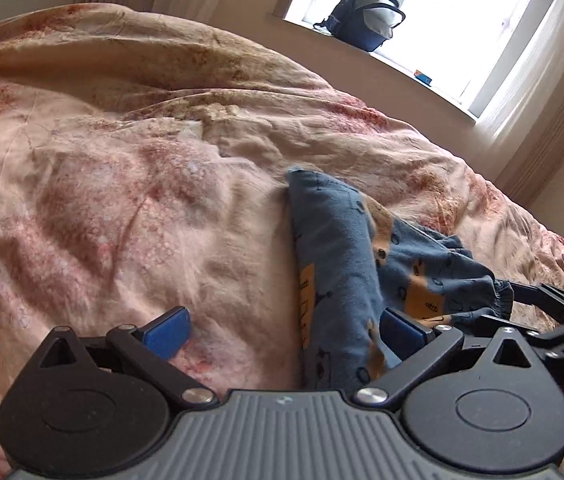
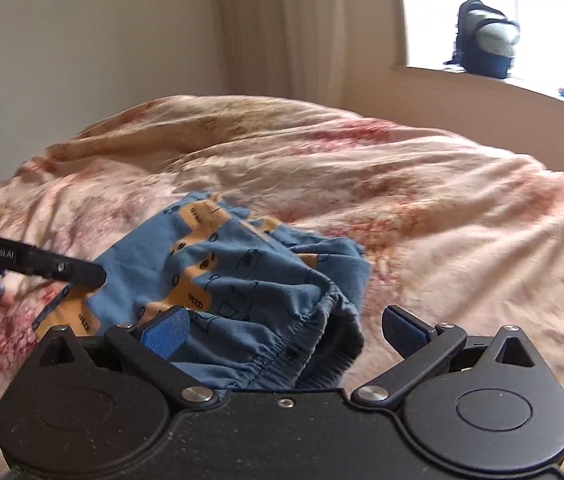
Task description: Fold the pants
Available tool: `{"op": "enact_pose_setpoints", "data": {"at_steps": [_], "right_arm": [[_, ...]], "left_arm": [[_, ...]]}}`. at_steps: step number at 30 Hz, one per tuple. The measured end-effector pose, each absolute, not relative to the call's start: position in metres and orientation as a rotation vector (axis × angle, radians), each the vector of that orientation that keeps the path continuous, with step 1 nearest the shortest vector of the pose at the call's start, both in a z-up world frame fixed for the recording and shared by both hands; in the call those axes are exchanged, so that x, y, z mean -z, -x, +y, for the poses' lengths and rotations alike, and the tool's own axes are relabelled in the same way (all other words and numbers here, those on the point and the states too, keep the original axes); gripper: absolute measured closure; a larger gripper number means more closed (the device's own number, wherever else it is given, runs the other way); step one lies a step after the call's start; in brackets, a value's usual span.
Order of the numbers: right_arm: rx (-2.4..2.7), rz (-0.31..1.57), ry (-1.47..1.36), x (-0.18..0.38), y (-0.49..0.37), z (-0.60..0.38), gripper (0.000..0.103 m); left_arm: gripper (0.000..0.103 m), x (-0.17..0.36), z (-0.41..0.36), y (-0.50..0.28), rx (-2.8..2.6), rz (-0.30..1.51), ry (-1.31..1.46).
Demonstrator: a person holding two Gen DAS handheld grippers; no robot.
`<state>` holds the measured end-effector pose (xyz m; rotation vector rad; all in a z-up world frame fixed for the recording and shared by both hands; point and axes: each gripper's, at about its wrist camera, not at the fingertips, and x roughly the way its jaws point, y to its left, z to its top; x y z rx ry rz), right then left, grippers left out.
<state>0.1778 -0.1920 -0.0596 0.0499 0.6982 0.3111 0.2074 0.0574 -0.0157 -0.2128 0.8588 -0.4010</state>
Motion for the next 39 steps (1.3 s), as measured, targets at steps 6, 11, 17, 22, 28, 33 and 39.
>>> {"op": "enact_pose_setpoints", "data": {"at_steps": [6, 11, 17, 22, 28, 33, 39], "right_arm": [[-0.372, 0.72, -0.249, 0.081, -0.196, -0.22, 0.0], [-0.371, 0.703, -0.274, 0.084, -0.198, -0.219, 0.0], [-0.356, 0.699, -0.326, 0.089, -0.205, -0.221, 0.0], [-0.358, 0.693, -0.433, 0.089, -0.205, -0.232, 0.0], [-0.372, 0.71, -0.426, 0.088, -0.205, -0.227, 0.001], [-0.357, 0.71, -0.492, 0.089, -0.204, -0.233, 0.019], [-0.339, 0.723, -0.58, 0.092, -0.205, -0.242, 0.049]], "left_arm": [[0.0, 0.023, 0.034, -0.195, 0.467, 0.808, 0.069], [0.0, 0.023, 0.029, -0.194, 0.511, 0.805, 0.082], [0.0, 0.026, 0.031, -0.195, 0.509, 0.82, 0.088], [0.0, 0.026, 0.028, -0.194, 0.511, 0.82, 0.06], [0.0, 0.027, 0.031, -0.193, 0.543, 0.813, 0.07], [0.0, 0.031, 0.035, -0.196, 0.551, 0.844, 0.095], [0.004, 0.028, 0.043, -0.201, 0.596, 0.875, 0.125]]}}
